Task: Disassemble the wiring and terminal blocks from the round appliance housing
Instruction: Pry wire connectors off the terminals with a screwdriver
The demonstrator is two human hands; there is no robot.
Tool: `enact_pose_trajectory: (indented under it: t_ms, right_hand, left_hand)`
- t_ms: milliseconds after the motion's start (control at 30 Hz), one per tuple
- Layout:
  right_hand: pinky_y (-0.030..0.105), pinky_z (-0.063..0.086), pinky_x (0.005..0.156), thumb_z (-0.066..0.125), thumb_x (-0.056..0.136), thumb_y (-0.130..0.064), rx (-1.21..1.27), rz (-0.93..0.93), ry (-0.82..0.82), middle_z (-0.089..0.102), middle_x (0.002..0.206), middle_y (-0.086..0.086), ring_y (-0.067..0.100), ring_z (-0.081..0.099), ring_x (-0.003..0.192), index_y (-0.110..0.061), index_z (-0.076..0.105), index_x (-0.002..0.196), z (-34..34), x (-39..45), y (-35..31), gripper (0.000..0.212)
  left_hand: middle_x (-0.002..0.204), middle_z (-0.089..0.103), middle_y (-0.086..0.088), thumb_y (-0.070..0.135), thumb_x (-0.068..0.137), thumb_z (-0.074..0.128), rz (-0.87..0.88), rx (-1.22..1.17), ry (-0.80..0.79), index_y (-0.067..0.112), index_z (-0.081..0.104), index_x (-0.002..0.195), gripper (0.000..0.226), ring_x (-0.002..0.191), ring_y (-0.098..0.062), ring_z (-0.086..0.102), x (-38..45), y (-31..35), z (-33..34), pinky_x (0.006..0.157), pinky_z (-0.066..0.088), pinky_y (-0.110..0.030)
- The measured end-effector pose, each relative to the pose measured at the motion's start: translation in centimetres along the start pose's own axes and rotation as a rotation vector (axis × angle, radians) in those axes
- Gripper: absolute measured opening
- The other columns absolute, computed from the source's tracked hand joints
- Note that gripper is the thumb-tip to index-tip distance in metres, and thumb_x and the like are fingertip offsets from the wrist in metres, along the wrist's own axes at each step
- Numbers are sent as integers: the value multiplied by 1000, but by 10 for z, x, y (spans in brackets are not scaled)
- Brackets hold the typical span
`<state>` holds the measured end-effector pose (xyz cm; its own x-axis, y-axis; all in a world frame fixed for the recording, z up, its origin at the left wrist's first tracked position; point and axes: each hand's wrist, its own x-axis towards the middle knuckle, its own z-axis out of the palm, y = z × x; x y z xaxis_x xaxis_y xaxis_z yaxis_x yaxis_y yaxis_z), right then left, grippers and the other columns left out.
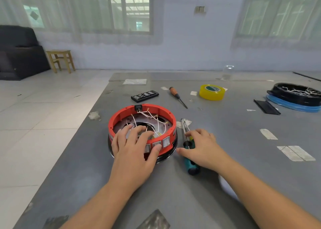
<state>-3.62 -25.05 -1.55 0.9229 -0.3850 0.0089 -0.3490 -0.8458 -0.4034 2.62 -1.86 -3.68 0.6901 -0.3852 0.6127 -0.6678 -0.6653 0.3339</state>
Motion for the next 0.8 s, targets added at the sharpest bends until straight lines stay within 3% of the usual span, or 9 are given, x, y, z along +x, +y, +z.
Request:
enact_pose_trajectory:
  t_ms: [133,267,333,433,567,667,733,800]
  right_hand:
    - [34,41,89,61,74,-72,-26,61,7,37,115,-3,25,44,118,-32,51,126,2,0,-3,66]
    - [32,41,81,61,82,-62,114,58,123,44,106,-5,20,50,104,-35,58,110,9,1,-1,39]
    - [31,38,79,55,93,-53,189,36,195,49,102,-3,20,54,102,-34,64,105,12,1,2,24]
    - [27,35,80,53,97,-33,243,-14,202,58,105,-2,17,55,104,-32,69,106,11,4,8,19]
    - [21,37,80,55,91,-21,253,-34,202,66,108,-10,6,51,94,-34,73,107,6,3,13,28]
    - [11,40,71,58,88,-19,306,-39,193,68,98,-17,3,57,84,-37,75,104,-5,2,21,29]
    - [20,46,77,57,91,-17,256,-60,194,70,111,-8,11,62,92,-35,72,114,-16,2,34,33]
    - [32,47,93,53,95,-12,80,-66,231,67,127,4,26,60,114,-27,65,130,-27,7,55,40]
  left_hand:
    - [145,55,4,48,95,56,36,-38,14,26,66,130,43,150,-27,32,-6,6,-5,126,9,-43]
    - [137,59,3,39,92,61,245,-65,57,22,67,123,36,143,-29,42,-17,20,-7,119,26,-46]
    - [129,62,7,38,93,63,386,-61,18,22,67,118,30,138,-26,48,-23,33,-6,118,29,-42]
    - [130,62,7,42,95,61,491,-31,-149,23,66,122,34,135,-21,51,-28,50,0,117,33,-38]
    - [151,50,4,43,102,55,427,-107,-389,23,57,142,45,135,-18,51,-22,62,7,111,45,-36]
    - [150,45,6,43,101,58,353,-174,-403,25,57,140,42,130,-17,53,-16,74,15,105,49,-37]
    - [143,43,9,41,101,61,284,-231,-393,28,57,137,39,125,-13,53,-13,83,22,104,49,-35]
    - [140,41,10,40,101,62,243,-266,-385,30,57,138,39,123,-9,52,-13,87,27,104,48,-30]
